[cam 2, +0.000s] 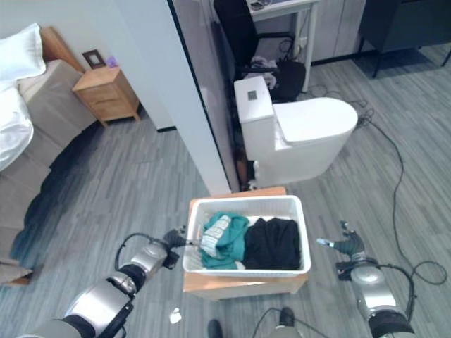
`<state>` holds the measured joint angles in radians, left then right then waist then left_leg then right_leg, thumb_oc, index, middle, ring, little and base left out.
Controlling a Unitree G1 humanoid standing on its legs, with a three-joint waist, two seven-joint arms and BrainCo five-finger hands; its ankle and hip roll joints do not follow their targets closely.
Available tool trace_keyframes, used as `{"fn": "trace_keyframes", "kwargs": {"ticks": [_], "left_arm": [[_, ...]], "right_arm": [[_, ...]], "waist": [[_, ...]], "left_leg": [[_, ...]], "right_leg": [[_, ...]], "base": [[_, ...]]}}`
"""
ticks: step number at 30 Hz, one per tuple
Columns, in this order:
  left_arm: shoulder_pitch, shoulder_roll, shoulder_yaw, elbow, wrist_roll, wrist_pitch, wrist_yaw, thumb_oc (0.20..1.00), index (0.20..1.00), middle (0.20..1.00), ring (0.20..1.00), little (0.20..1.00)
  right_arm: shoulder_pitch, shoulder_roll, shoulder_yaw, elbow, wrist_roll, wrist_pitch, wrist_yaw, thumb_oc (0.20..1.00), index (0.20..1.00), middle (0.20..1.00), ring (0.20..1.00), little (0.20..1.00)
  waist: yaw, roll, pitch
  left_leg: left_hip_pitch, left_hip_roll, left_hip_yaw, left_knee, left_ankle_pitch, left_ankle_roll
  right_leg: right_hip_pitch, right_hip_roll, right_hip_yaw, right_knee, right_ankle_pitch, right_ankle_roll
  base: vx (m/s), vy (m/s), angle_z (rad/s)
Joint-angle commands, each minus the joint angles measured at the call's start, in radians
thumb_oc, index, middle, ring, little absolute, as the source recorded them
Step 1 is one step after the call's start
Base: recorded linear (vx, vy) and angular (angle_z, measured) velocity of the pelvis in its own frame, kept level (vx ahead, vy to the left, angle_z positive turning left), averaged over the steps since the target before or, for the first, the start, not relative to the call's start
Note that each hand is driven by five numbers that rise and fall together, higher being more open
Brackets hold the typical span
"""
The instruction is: Grab the laundry basket,head to the washer,open it,put in the laundry and shut it.
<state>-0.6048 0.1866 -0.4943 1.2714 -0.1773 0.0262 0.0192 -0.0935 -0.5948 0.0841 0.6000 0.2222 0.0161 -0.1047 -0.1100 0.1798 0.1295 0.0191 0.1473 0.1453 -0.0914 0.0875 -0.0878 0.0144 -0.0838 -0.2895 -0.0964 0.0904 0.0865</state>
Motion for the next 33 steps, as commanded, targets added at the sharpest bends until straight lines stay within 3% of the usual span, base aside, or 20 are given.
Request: {"fn": "trace_keyframes", "kwargs": {"ticks": [1, 17, 33], "left_arm": [[-0.109, 0.003, -0.016, 0.096, 0.028, -0.025, 0.017, 1.000, 1.000, 1.000, 1.000, 1.000], [-0.126, -0.059, -0.042, 0.121, 0.043, -0.024, 0.030, 1.000, 1.000, 1.000, 1.000, 1.000], [-0.188, -0.106, -0.118, 0.086, 0.046, -0.030, 0.026, 1.000, 1.000, 1.000, 1.000, 1.000]], "right_arm": [[-0.047, 0.013, -0.014, -0.013, 0.012, -0.042, -0.001, 1.000, 1.000, 1.000, 1.000, 1.000], [-0.191, 0.091, 0.127, 0.156, 0.020, -0.032, 0.006, 1.000, 1.000, 1.000, 1.000, 1.000], [-0.278, 0.168, 0.194, 0.372, 0.069, -0.016, 0.033, 1.000, 1.000, 1.000, 1.000, 1.000]], "waist": [[-0.003, -0.063, 0.004], [0.001, -0.029, 0.033], [0.006, -0.033, -0.005]], "left_leg": [[-0.005, -0.007, 0.017, 0.004, -0.059, 0.006], [-0.009, -0.035, 0.017, 0.004, -0.061, 0.014], [0.005, -0.052, 0.007, 0.004, -0.074, 0.020]], "right_leg": [[0.047, -0.025, 0.044, 0.009, -0.138, 0.019], [0.048, -0.053, 0.048, 0.009, -0.127, 0.027], [0.067, -0.070, 0.035, 0.009, -0.124, 0.038]], "base": [[-0.05, 0.016, 0.00], [-0.01, 0.014, 0.01], [0.00, 0.000, 0.00]]}}
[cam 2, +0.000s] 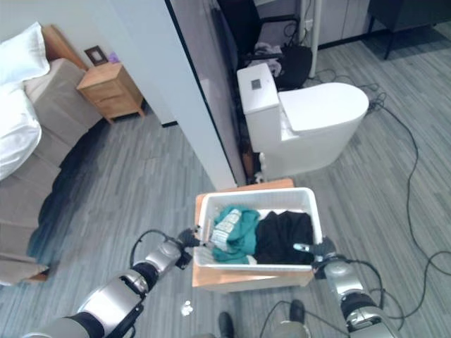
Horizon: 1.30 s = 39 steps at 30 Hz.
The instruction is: Grab the laundry basket,head to the washer,open it,put in the laundry and shut it.
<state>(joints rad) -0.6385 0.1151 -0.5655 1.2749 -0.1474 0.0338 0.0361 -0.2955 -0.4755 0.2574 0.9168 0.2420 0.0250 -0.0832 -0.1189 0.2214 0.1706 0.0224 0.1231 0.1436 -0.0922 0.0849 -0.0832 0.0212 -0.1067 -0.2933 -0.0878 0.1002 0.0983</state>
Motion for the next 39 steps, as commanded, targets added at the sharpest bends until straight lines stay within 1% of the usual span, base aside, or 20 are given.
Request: {"fn": "trace_keyframes", "kwargs": {"ticks": [1, 7, 12, 15, 18, 22, 23, 24, 28, 30, 34, 39], "left_arm": [[-0.164, -0.041, -0.054, 0.082, 0.012, -0.037, 0.009, 1.000, 1.000, 1.000, 1.000, 1.000], [-0.182, -0.068, -0.065, 0.089, 0.010, -0.033, 0.005, 1.000, 1.000, 1.000, 1.000, 1.000], [-0.184, -0.082, -0.069, 0.102, 0.025, -0.027, 0.007, 1.000, 1.000, 1.000, 1.000, 1.000], [-0.188, -0.082, -0.054, 0.123, 0.030, -0.021, 0.012, 1.000, 1.000, 1.000, 1.000, 1.000], [-0.189, -0.058, -0.013, 0.155, 0.027, -0.016, 0.029, 1.000, 1.000, 1.000, 1.000, 1.000], [-0.186, -0.034, 0.014, 0.164, 0.028, -0.015, 0.043, 1.000, 1.000, 1.000, 1.000, 1.000], [-0.185, -0.026, 0.026, 0.167, 0.024, -0.017, 0.048, 1.000, 1.000, 1.000, 1.000, 1.000], [-0.185, -0.026, 0.026, 0.167, 0.024, -0.018, 0.048, 1.000, 1.000, 1.000, 1.000, 1.000], [-0.179, -0.022, 0.036, 0.156, 0.009, -0.024, 0.055, 1.000, 1.000, 1.000, 1.000, 1.000], [-0.180, -0.023, 0.036, 0.154, 0.006, -0.025, 0.057, 1.000, 1.000, 1.000, 1.000, 1.000], [-0.198, -0.036, 0.026, 0.154, -0.015, -0.028, 0.063, 1.000, 1.000, 1.000, 1.000, 1.000], [-0.234, -0.027, 0.031, 0.169, -0.022, -0.025, 0.080, 1.000, 1.000, 1.000, 1.000, 1.000]], "right_arm": [[-0.091, 0.057, 0.031, 0.061, 0.054, -0.025, 0.012, 1.000, 1.000, 1.000, 1.000, 1.000], [-0.132, 0.079, 0.072, 0.060, 0.049, -0.019, 0.016, 1.000, 1.000, 1.000, 1.000, 1.000], [-0.162, 0.082, 0.090, 0.011, 0.055, -0.020, 0.012, 1.000, 1.000, 1.000, 1.000, 1.000], [-0.176, 0.081, 0.097, -0.036, 0.055, -0.023, 0.007, 1.000, 1.000, 1.000, 1.000, 1.000], [-0.174, 0.070, 0.095, -0.131, 0.061, -0.031, 0.007, 1.000, 1.000, 1.000, 1.000, 1.000], [-0.150, 0.058, 0.077, -0.203, 0.066, -0.038, 0.003, 1.000, 1.000, 1.000, 1.000, 1.000], [-0.138, 0.049, 0.068, -0.229, 0.068, -0.043, 0.001, 1.000, 1.000, 1.000, 1.000, 1.000], [-0.138, 0.049, 0.067, -0.230, 0.068, -0.043, 0.001, 1.000, 1.000, 1.000, 1.000, 1.000], [-0.121, 0.043, 0.058, -0.274, 0.074, -0.053, -0.007, 1.000, 1.000, 1.000, 1.000, 1.000], [-0.122, 0.043, 0.059, -0.278, 0.076, -0.055, -0.010, 1.000, 1.000, 1.000, 1.000, 1.000], [-0.163, 0.047, 0.076, -0.290, 0.096, -0.067, -0.027, 1.000, 1.000, 1.000, 1.000, 1.000], [-0.205, 0.049, 0.101, -0.283, 0.092, -0.068, -0.041, 1.000, 1.000, 1.000, 1.000, 1.000]], "waist": [[0.017, -0.077, -0.050], [0.015, -0.082, -0.042], [0.009, -0.084, -0.028], [0.004, -0.088, -0.017], [0.001, -0.103, -0.003], [-0.001, -0.115, 0.005], [-0.003, -0.125, 0.012], [-0.003, -0.124, 0.011], [0.001, -0.145, 0.025], [0.002, -0.150, 0.028], [0.005, -0.172, 0.055], [0.005, -0.181, 0.072]], "left_leg": [[-0.001, -0.028, 0.005, 0.005, -0.071, 0.016], [-0.006, -0.026, 0.005, 0.005, -0.071, 0.018], [-0.019, -0.021, 0.017, 0.005, -0.068, 0.016], [-0.032, -0.017, 0.022, 0.005, -0.065, 0.016], [-0.052, -0.010, 0.038, 0.005, -0.060, 0.018], [-0.062, -0.005, 0.051, 0.005, -0.059, 0.020], [-0.072, -0.001, 0.056, 0.005, -0.056, 0.020], [-0.073, -0.001, 0.056, 0.005, -0.055, 0.020], [-0.096, 0.006, 0.064, 0.005, -0.049, 0.023], [-0.101, 0.007, 0.065, 0.005, -0.047, 0.023], [-0.145, 0.014, 0.073, 0.005, -0.031, 0.023], [-0.184, 0.015, 0.077, 0.005, -0.014, 0.017]], "right_leg": [[0.060, -0.047, 0.037, 0.001, -0.132, 0.026], [0.045, -0.043, 0.042, 0.001, -0.127, 0.026], [0.020, -0.039, 0.057, 0.001, -0.120, 0.027], [-0.005, -0.036, 0.073, 0.001, -0.112, 0.029], [-0.045, -0.031, 0.100, 0.001, -0.098, 0.031], [-0.070, -0.026, 0.120, 0.001, -0.089, 0.031], [-0.089, -0.024, 0.130, 0.001, -0.083, 0.031], [-0.090, -0.024, 0.131, 0.001, -0.083, 0.031], [-0.130, -0.016, 0.156, 0.001, -0.070, 0.030], [-0.138, -0.015, 0.161, 0.001, -0.068, 0.030], [-0.195, -0.008, 0.182, 0.001, -0.049, 0.027], [-0.233, -0.006, 0.185, 0.001, -0.039, 0.027]], "base": [[0.01, 0.006, 0.15], [0.00, 0.000, 0.04], [-0.02, 0.001, -0.02], [-0.06, 0.004, -0.13], [-0.06, -0.013, -0.27], [-0.02, -0.012, -0.25], [-0.03, -0.022, -0.06], [-0.04, -0.020, -0.12], [-0.02, -0.025, -0.19], [-0.03, -0.025, -0.13], [-0.06, -0.036, -0.23], [-0.03, -0.014, -0.05]]}}
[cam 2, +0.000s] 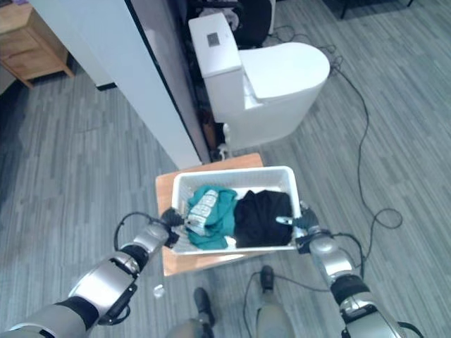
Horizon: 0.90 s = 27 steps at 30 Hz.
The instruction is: Grab the laundry basket,head to the washer,open it,put in the laundry and shut it.
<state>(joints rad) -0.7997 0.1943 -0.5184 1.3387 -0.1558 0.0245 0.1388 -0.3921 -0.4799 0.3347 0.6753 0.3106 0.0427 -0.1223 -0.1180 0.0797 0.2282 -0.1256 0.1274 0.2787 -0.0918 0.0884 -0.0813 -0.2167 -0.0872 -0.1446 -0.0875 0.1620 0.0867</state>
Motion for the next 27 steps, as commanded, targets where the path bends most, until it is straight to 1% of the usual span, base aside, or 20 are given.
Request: {"fn": "trace_keyframes", "kwargs": {"ticks": [1, 6, 9, 13, 14, 17, 19, 23, 27], "left_arm": [[-0.080, -0.104, -0.018, 0.105, -0.015, -0.016, -0.022, 1.000, 1.000, 1.000, 1.000, 1.000], [-0.107, -0.104, -0.028, 0.099, -0.020, -0.018, -0.022, 1.000, 1.000, 1.000, 1.000, 1.000], [-0.125, -0.113, -0.061, 0.063, -0.017, -0.027, -0.023, 1.000, 1.000, 1.000, 1.000, 1.000], [-0.123, -0.127, -0.117, -0.033, -0.020, -0.046, -0.033, 1.000, 1.000, 1.000, 1.000, 1.000], [-0.123, -0.127, -0.118, -0.034, -0.020, -0.046, -0.033, 1.000, 1.000, 1.000, 1.000, 1.000], [-0.121, -0.122, -0.144, -0.126, -0.054, -0.054, -0.033, 1.000, 1.000, 1.000, 1.000, 1.000], [-0.110, -0.103, -0.158, -0.212, -0.072, -0.059, -0.035, 1.000, 1.000, 1.000, 1.000, 1.000], [-0.095, -0.064, -0.167, -0.330, -0.069, -0.060, -0.029, 1.000, 1.000, 1.000, 1.000, 1.000], [-0.094, -0.049, -0.172, -0.380, -0.052, -0.061, -0.028, 1.000, 1.000, 1.000, 1.000, 1.000]], "right_arm": [[-0.111, 0.054, 0.026, -0.039, 0.025, -0.085, -0.003, 1.000, 1.000, 1.000, 1.000, 1.000], [-0.104, 0.055, 0.030, -0.011, 0.027, -0.083, 0.000, 1.000, 1.000, 1.000, 1.000, 1.000], [-0.093, 0.055, 0.037, 0.045, 0.028, -0.079, 0.009, 1.000, 1.000, 1.000, 1.000, 1.000], [-0.093, 0.060, 0.044, 0.108, 0.020, -0.073, 0.014, 1.000, 1.000, 1.000, 1.000, 1.000], [-0.093, 0.060, 0.044, 0.109, 0.020, -0.073, 0.014, 1.000, 1.000, 1.000, 1.000, 1.000], [-0.091, 0.059, 0.036, 0.122, 0.029, -0.073, 0.012, 1.000, 1.000, 1.000, 1.000, 1.000], [-0.080, 0.058, 0.024, 0.118, 0.035, -0.072, 0.014, 1.000, 1.000, 1.000, 1.000, 1.000], [-0.067, 0.049, 0.011, 0.101, 0.036, -0.073, 0.012, 1.000, 1.000, 1.000, 1.000, 1.000], [-0.056, 0.048, -0.004, 0.099, 0.034, -0.072, 0.009, 1.000, 1.000, 1.000, 1.000, 1.000]], "waist": [[0.004, -0.040, 0.015], [0.000, -0.034, 0.015], [0.001, -0.024, 0.008], [0.006, -0.011, -0.002], [0.006, -0.011, -0.001], [0.014, -0.004, -0.003], [0.024, 0.002, -0.002], [0.035, 0.010, 0.002], [0.045, 0.015, 0.004]], "left_leg": [[-0.040, 0.012, -0.060, 0.005, -0.016, 0.015], [-0.046, 0.011, -0.073, 0.005, -0.013, 0.011], [-0.039, 0.009, -0.085, 0.005, -0.016, 0.010], [-0.020, 0.003, -0.095, 0.005, -0.022, 0.009], [-0.019, 0.003, -0.095, 0.005, -0.023, 0.009], [-0.010, -0.001, -0.107, 0.005, -0.024, 0.010], [0.000, -0.005, -0.115, 0.005, -0.027, 0.011], [0.009, -0.010, -0.129, 0.005, -0.030, 0.013], [0.016, -0.012, -0.140, 0.005, -0.032, 0.013]], "right_leg": [[0.002, -0.027, 0.036, 0.000, -0.101, 0.038], [0.004, -0.031, 0.022, 0.000, -0.106, 0.036], [0.021, -0.034, 0.008, 0.000, -0.113, 0.036], [0.049, -0.038, -0.007, 0.000, -0.120, 0.036], [0.050, -0.038, -0.008, 0.000, -0.121, 0.036], [0.071, -0.041, -0.022, 0.000, -0.128, 0.038], [0.089, -0.044, -0.034, 0.000, -0.135, 0.038], [0.105, -0.045, -0.050, 0.000, -0.142, 0.038], [0.120, -0.045, -0.061, 0.000, -0.148, 0.037]], "base": [[0.00, 0.000, 0.00], [0.01, -0.015, 0.01], [0.03, -0.027, 0.10], [0.03, -0.009, 0.17], [0.03, -0.009, 0.19], [0.02, -0.007, 0.15], [0.03, -0.019, 0.10], [0.01, -0.015, 0.18], [0.01, -0.013, 0.18]]}}
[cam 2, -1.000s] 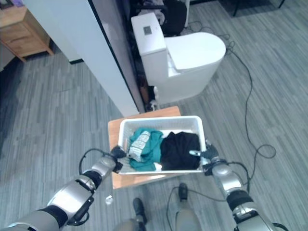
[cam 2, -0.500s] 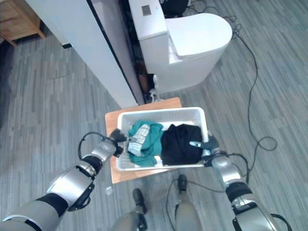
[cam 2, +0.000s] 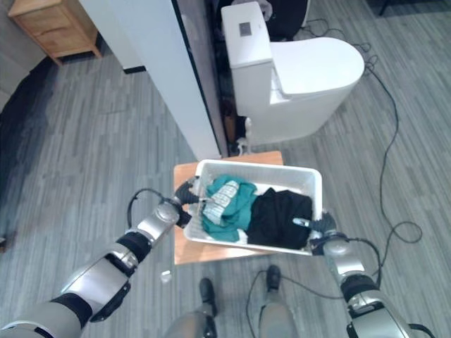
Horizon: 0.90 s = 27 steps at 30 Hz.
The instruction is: Grab the laundry basket,head to the washer,open it,put in the laundry and shut it.
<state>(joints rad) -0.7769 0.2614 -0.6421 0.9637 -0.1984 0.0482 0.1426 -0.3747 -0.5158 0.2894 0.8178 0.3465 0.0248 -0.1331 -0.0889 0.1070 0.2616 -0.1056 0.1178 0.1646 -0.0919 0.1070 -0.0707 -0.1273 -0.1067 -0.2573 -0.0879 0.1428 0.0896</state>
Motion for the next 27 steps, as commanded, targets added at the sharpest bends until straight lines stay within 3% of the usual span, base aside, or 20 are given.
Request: {"fn": "trace_keyframes", "kwargs": {"ticks": [1, 6, 13, 19, 22, 27], "left_arm": [[-0.113, -0.114, -0.043, -0.014, -0.008, -0.086, -0.030, 1.000, 1.000, 1.000, 1.000, 1.000], [-0.085, -0.087, 0.000, -0.104, -0.030, -0.095, -0.011, 1.000, 1.000, 1.000, 1.000, 1.000], [-0.064, -0.086, 0.017, -0.100, -0.055, -0.094, -0.013, 1.000, 1.000, 1.000, 1.000, 1.000], [-0.053, -0.128, -0.001, 0.067, -0.044, -0.078, -0.031, 1.000, 1.000, 1.000, 1.000, 1.000], [-0.065, -0.147, 0.010, 0.201, -0.023, -0.073, -0.021, 1.000, 1.000, 1.000, 1.000, 1.000], [-0.076, -0.151, 0.011, 0.273, 0.005, -0.071, -0.022, 1.000, 1.000, 1.000, 1.000, 1.000]], "right_arm": [[-0.069, 0.086, 0.040, -0.046, -0.001, -0.055, 0.020, 1.000, 1.000, 1.000, 1.000, 1.000], [-0.033, 0.101, 0.036, -0.065, -0.008, -0.055, 0.026, 1.000, 1.000, 1.000, 1.000, 1.000], [-0.025, 0.093, 0.031, -0.075, -0.018, -0.053, 0.028, 1.000, 1.000, 1.000, 1.000, 1.000], [-0.051, 0.069, 0.021, -0.094, -0.017, -0.055, 0.015, 1.000, 1.000, 1.000, 1.000, 1.000], [-0.055, 0.055, 0.014, -0.126, -0.019, -0.062, 0.007, 1.000, 1.000, 1.000, 1.000, 1.000], [-0.046, 0.038, 0.004, -0.143, -0.019, -0.070, 0.006, 1.000, 1.000, 1.000, 1.000, 1.000]], "waist": [[0.017, -0.012, -0.030], [0.026, -0.005, -0.031], [0.026, -0.005, -0.029], [0.016, -0.020, -0.009], [0.006, -0.042, 0.007], [-0.001, -0.066, 0.018]], "left_leg": [[-0.003, -0.003, -0.029, 0.005, -0.051, 0.003], [0.008, -0.005, -0.039, 0.005, -0.056, 0.003], [0.006, -0.008, -0.042, 0.005, -0.056, 0.004], [-0.032, -0.006, -0.040, 0.005, -0.046, 0.004], [-0.066, -0.001, -0.033, 0.005, -0.037, 0.003], [-0.090, 0.008, -0.024, 0.005, -0.030, 0.004]], "right_leg": [[0.034, -0.025, 0.049, 0.001, -0.131, 0.034], [0.048, -0.026, 0.040, 0.001, -0.139, 0.032], [0.048, -0.026, 0.035, 0.001, -0.139, 0.034], [0.001, -0.027, 0.040, 0.001, -0.124, 0.037], [-0.038, -0.022, 0.049, 0.001, -0.109, 0.039], [-0.068, -0.018, 0.060, 0.001, -0.098, 0.039]], "base": [[0.01, -0.018, 0.12], [0.01, -0.008, 0.06], [0.00, 0.002, 0.02], [-0.05, 0.009, 0.00], [-0.05, 0.005, -0.01], [-0.02, 0.002, -0.05]]}}
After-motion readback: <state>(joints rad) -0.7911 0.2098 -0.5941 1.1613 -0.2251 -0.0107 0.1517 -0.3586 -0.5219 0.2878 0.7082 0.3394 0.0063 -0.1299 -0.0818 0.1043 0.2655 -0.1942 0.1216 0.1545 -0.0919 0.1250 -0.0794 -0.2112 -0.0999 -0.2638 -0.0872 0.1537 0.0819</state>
